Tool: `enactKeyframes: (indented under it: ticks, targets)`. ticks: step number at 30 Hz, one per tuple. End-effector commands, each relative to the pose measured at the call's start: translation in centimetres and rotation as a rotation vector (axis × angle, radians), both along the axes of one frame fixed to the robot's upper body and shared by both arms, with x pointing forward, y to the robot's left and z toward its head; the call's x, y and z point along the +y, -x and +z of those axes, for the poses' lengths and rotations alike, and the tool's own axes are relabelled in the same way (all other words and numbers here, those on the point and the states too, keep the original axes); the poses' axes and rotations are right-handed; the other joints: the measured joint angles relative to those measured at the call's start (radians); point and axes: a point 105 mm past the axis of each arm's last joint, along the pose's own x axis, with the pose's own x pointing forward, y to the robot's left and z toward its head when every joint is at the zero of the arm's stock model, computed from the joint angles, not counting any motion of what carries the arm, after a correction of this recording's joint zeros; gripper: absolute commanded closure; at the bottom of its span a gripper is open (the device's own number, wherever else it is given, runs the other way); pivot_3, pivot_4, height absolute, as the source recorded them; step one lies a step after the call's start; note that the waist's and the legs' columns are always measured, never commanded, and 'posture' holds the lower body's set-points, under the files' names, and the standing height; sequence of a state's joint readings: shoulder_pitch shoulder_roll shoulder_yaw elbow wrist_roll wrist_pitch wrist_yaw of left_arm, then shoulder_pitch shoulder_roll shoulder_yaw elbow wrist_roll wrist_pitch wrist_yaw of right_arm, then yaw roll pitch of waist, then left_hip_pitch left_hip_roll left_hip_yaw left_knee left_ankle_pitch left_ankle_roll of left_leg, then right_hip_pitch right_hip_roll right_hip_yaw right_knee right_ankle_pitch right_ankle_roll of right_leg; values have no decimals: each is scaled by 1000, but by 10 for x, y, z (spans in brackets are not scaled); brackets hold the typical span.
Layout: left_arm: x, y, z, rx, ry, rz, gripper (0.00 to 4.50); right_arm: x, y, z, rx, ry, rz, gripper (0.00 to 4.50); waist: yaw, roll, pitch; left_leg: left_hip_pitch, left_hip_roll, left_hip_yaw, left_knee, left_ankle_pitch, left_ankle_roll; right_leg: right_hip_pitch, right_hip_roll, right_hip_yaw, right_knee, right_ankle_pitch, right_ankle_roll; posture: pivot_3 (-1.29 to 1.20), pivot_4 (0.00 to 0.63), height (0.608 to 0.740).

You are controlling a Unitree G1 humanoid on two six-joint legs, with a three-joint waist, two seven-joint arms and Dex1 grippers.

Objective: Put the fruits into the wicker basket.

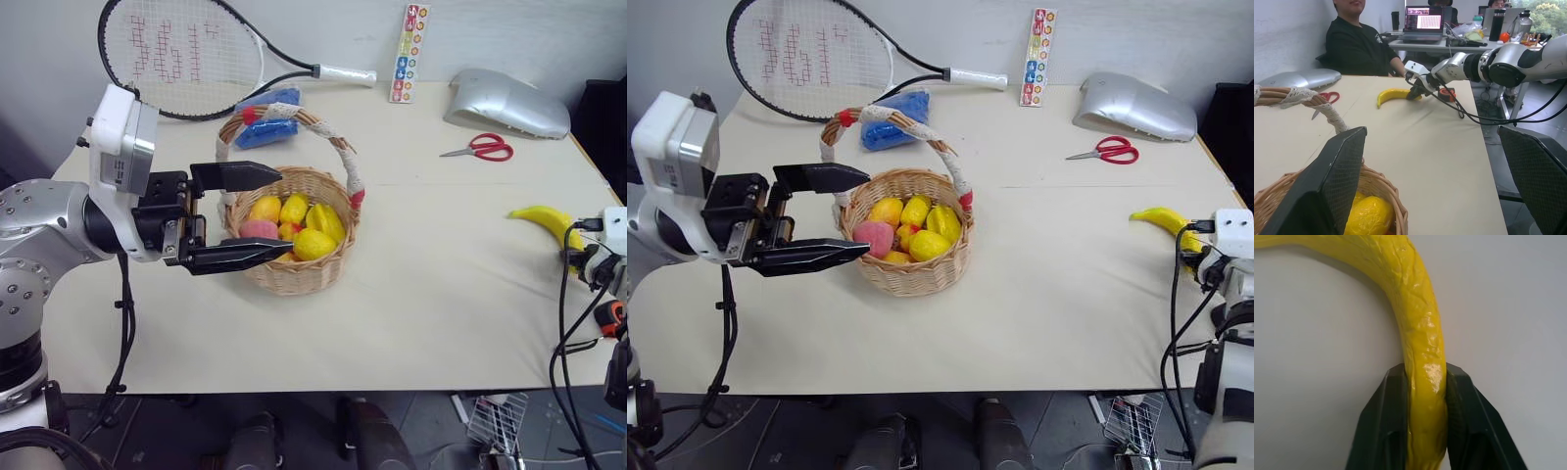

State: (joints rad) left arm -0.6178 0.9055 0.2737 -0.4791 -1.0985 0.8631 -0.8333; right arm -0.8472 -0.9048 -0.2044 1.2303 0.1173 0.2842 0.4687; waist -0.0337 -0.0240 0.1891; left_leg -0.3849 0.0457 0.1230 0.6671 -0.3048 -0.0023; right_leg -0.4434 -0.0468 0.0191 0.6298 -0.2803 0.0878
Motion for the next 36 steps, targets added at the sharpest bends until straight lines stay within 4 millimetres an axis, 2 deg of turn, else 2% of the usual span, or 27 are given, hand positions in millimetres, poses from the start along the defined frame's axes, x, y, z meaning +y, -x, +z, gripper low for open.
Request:
enactKeyframes:
  ticks: [1, 3, 6, 7, 9, 12, 15, 16, 17, 21, 24, 29, 31, 34, 36]
  targets:
    - [1, 4, 10, -48, 6, -7, 0, -5, 7, -4, 7, -3, -9, 4039, 0, 0, 0, 0, 0, 0, 0, 0, 0, 0, 0, 0, 0, 0, 0, 0, 150, 740]
    - [1, 4, 10, -48, 5, -7, 0, -2, 5, 0, -12, -15, 37, 4039, 0, 0, 0, 0, 0, 0, 0, 0, 0, 0, 0, 0, 0, 0, 0, 0, 150, 740]
    - [3, 3, 11, -41, 5, 2, 0, 18, 1, 15, -71, -89, 221, 4039, -1, 0, 0, 0, 0, 0, 0, 0, 0, 0, 1, 0, 0, 0, 0, 0, 150, 740]
    - [6, 2, 10, -37, 2, 11, 0, 29, 3, 22, -78, -112, 336, 4039, -1, 0, 0, 0, 0, 0, 0, 0, 0, 0, 1, 0, 0, 0, 0, 0, 150, 740]
    - [13, 2, 8, -30, -7, 39, 0, 69, 20, 40, -61, -165, 643, 4039, 1, 2, 0, 0, 1, 0, 0, 0, -1, 0, 1, 0, 1, 0, 0, 0, 150, 740]
    - [24, 2, 7, -23, -28, 77, 0, 141, 63, 65, -3, -245, 1017, 4039, 3, 7, -1, 0, 5, -2, -1, -1, -2, -1, 2, -1, 7, 0, 0, 0, 150, 740]
    - [33, 2, 6, -22, -59, 94, 0, 196, 96, 82, 24, -303, 1257, 4039, -3, 6, 0, 5, 3, 2, 0, -1, -3, 1, 3, -3, 7, 0, 0, 0, 150, 740]
    - [34, 1, 6, -22, -67, 95, 0, 209, 100, 87, 17, -317, 1302, 4039, -3, 4, 1, 8, 3, 2, 0, -1, -3, 3, 3, -4, 7, 0, 0, 0, 150, 740]
    - [35, 0, 7, -24, -75, 95, 0, 232, 102, 94, -19, -326, 1359, 4039, -2, 4, 1, 17, 2, 1, -1, -3, -4, 12, 3, -6, 5, -1, -2, 0, 150, 740]
    - [34, -4, 11, -34, -79, 89, 0, 304, 92, 112, -149, -384, 1430, 4039, -8, -2, -1, 22, 4, -1, -3, -6, -2, 18, 3, -10, 0, 0, -9, 0, 150, 740]
    - [32, -6, 12, -36, -78, 81, 0, 337, 89, 116, -172, -398, 1455, 4039, 0, -2, -1, 14, 5, -4, -3, -3, -6, 12, 2, -8, 2, 0, -11, 0, 150, 740]
    - [31, -6, 12, -37, -86, 76, 0, 374, 73, 117, -205, -389, 1427, 4039, 6, -3, -2, -2, 5, -5, 1, -3, -5, -5, 0, -8, 14, -3, -17, 0, 150, 740]
    - [32, -6, 14, -44, -85, 79, 0, 389, 66, 125, -272, -363, 1409, 4039, 5, -3, -2, -4, 5, -5, 2, -4, -5, -7, 0, -10, 14, -3, -16, 0, 150, 740]
    - [32, -6, 14, -47, -84, 80, 0, 402, 56, 136, -351, -352, 1373, 4039, 0, -3, -2, -5, 4, -3, 3, -4, -4, -7, 1, -11, 13, -3, -15, 0, 150, 740]
    - [31, -5, 13, -51, -86, 78, 0, 406, 44, 136, -368, -315, 1316, 4039, 0, -3, -2, -4, 5, -4, 5, -4, -4, -7, 2, -12, 13, -3, -15, 0, 150, 740]
